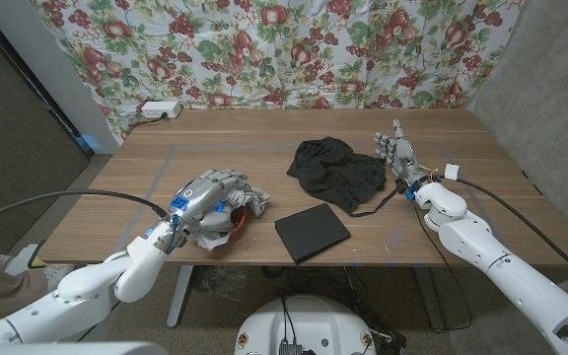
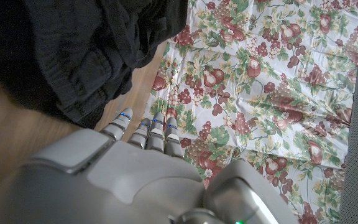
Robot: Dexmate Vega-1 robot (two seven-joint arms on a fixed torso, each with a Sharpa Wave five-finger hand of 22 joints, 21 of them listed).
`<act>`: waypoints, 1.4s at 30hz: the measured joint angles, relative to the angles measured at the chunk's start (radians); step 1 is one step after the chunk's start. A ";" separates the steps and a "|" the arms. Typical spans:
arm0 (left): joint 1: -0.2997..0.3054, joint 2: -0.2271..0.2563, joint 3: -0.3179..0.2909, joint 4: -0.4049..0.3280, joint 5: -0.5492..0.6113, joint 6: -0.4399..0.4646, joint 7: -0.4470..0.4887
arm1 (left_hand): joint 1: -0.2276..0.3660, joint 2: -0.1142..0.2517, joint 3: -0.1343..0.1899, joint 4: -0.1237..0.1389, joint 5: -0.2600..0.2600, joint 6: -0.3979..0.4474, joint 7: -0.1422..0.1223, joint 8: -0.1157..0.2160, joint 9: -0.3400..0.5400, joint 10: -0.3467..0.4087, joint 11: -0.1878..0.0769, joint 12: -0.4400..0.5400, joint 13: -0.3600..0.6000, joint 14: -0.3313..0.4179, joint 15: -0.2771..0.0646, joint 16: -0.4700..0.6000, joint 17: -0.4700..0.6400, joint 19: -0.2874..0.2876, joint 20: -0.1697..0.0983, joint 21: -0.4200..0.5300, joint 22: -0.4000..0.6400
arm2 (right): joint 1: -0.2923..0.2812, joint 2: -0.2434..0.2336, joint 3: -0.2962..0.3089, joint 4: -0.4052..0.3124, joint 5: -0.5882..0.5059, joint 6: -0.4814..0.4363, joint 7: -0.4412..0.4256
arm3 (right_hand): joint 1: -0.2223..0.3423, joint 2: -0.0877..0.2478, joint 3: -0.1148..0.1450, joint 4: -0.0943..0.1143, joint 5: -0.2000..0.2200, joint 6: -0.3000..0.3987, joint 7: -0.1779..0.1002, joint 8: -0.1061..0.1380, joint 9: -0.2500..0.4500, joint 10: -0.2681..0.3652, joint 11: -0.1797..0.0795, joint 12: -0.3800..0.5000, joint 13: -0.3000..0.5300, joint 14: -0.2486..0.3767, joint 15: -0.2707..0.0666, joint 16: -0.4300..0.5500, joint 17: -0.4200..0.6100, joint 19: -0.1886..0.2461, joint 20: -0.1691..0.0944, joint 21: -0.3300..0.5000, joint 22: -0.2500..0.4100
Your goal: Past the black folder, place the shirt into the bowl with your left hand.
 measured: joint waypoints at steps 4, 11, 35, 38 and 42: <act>-0.002 -0.001 -0.005 -0.001 -0.005 0.000 0.009 | -0.062 -0.004 -0.028 0.005 0.000 0.000 0.000 -0.012 -0.011 -0.011 0.000 -0.008 -0.011 -0.018 0.001 0.000 -0.030 0.000 0.000 -0.034 0.000 | 0.000 0.000 0.000 0.000 0.000 0.001 0.000 | 0.000 0.000 0.000 0.000 0.000 0.000 0.000 0.000 0.000 0.000 0.000 0.000 0.000 0.000 0.000 0.000 0.000 0.000 0.000 0.000 0.000; -0.010 -0.007 -0.009 -0.001 -0.009 -0.011 0.022 | -0.126 0.002 -0.055 0.006 0.009 -0.021 0.000 -0.027 -0.017 -0.023 -0.002 -0.019 -0.022 -0.039 0.000 0.000 -0.052 0.000 0.000 -0.062 0.000 | 0.005 0.001 0.000 0.001 0.000 0.001 0.000 | 0.000 0.000 0.000 0.000 0.000 0.000 0.000 0.000 0.000 0.000 0.000 0.000 0.000 0.000 0.000 0.000 0.000 0.000 0.000 0.000 0.000; -0.035 -0.041 -0.028 -0.009 -0.051 -0.047 0.016 | -0.224 -0.001 -0.116 0.011 0.027 -0.063 -0.002 -0.064 -0.026 -0.023 -0.002 -0.019 -0.035 -0.039 0.000 0.006 -0.084 -0.002 -0.001 -0.104 0.003 | 0.026 0.013 -0.004 0.027 -0.005 0.006 0.004 | 0.000 0.000 0.004 0.004 0.000 0.000 0.000 0.000 0.000 0.000 0.000 0.000 0.000 0.000 0.000 0.000 0.000 0.000 0.000 0.000 0.000; -0.038 -0.053 -0.032 -0.014 -0.063 -0.052 0.010 | -0.253 -0.005 -0.140 0.012 0.031 -0.068 0.001 -0.069 -0.026 -0.023 -0.002 -0.019 -0.036 -0.038 0.000 0.006 -0.090 0.008 0.002 -0.111 0.003 | 0.026 0.015 -0.005 0.030 -0.005 0.007 0.005 | 0.000 0.000 0.004 0.004 0.000 0.000 0.000 0.000 0.000 0.000 0.000 0.000 0.000 0.000 0.000 0.000 0.000 0.000 0.000 0.000 0.000; -0.045 -0.068 -0.035 -0.018 -0.076 -0.058 0.002 | -0.260 -0.008 -0.147 0.015 0.036 -0.075 -0.004 -0.071 -0.026 -0.023 -0.002 -0.019 -0.036 -0.028 0.004 0.012 -0.090 0.015 -0.001 -0.111 0.003 | 0.026 0.016 -0.005 0.032 -0.005 0.010 0.007 | 0.000 0.000 0.004 0.004 0.000 0.000 0.000 0.000 0.000 0.000 0.000 0.000 0.000 0.000 0.000 0.000 0.000 0.000 0.000 0.000 0.000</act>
